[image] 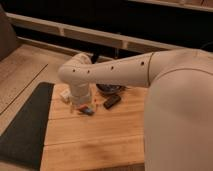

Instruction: Place the bottle in the ceramic bowl

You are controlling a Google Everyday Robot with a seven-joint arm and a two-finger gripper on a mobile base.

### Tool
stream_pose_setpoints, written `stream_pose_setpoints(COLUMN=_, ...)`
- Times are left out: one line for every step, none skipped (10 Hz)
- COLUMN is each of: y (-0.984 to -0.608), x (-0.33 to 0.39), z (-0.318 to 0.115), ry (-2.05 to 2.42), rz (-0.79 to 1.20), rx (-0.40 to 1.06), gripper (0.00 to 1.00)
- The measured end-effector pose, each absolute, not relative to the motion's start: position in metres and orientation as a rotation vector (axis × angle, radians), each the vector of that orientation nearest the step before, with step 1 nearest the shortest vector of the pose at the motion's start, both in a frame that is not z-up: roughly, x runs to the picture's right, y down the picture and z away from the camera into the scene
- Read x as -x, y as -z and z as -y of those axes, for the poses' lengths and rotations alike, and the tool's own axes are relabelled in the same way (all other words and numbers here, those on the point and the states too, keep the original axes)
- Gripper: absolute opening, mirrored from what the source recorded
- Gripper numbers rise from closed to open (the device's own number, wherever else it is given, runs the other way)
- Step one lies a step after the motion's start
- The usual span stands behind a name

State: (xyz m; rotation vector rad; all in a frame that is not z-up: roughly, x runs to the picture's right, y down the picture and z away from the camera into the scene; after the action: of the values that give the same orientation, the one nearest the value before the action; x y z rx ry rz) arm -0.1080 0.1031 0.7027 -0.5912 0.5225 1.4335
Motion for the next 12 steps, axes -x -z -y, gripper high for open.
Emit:
stream_pose_setpoints(y=-0.703, x=0.108, z=-0.103, ry=-1.433, rz=-0.522, rx=0.591, gripper=0.65)
stream_pose_setpoints(y=-0.702, x=0.108, z=-0.102, ry=-1.432, rz=-0.519, rx=0.587, gripper=0.65)
stream_pose_setpoints(y=-0.703, x=0.108, z=-0.098, ry=-1.438, rz=-0.509, rx=0.576, gripper=0.65)
stream_pose_setpoints(y=-0.706, x=0.111, z=-0.081, ry=-1.468, rz=-0.458, rx=0.538, gripper=0.65)
stream_pose_setpoints(y=-0.709, x=0.111, z=-0.067, ry=-1.500, rz=-0.424, rx=0.504, gripper=0.65)
stream_pose_setpoints(y=-0.713, x=0.109, z=-0.047, ry=-1.554, rz=-0.380, rx=0.455, gripper=0.65)
stream_pose_setpoints(y=-0.715, x=0.105, z=-0.035, ry=-1.587, rz=-0.357, rx=0.425, gripper=0.65)
stream_pose_setpoints(y=-0.716, x=0.104, z=-0.032, ry=-1.594, rz=-0.353, rx=0.418, gripper=0.65)
stream_pose_setpoints(y=-0.716, x=0.105, z=-0.032, ry=-1.593, rz=-0.353, rx=0.419, gripper=0.65)
stream_pose_setpoints(y=-0.714, x=0.106, z=-0.034, ry=-1.590, rz=-0.351, rx=0.422, gripper=0.65)
stream_pose_setpoints(y=-0.712, x=0.104, z=-0.033, ry=-1.582, rz=-0.334, rx=0.420, gripper=0.65)
stream_pose_setpoints(y=-0.710, x=0.101, z=-0.027, ry=-1.574, rz=-0.303, rx=0.405, gripper=0.65)
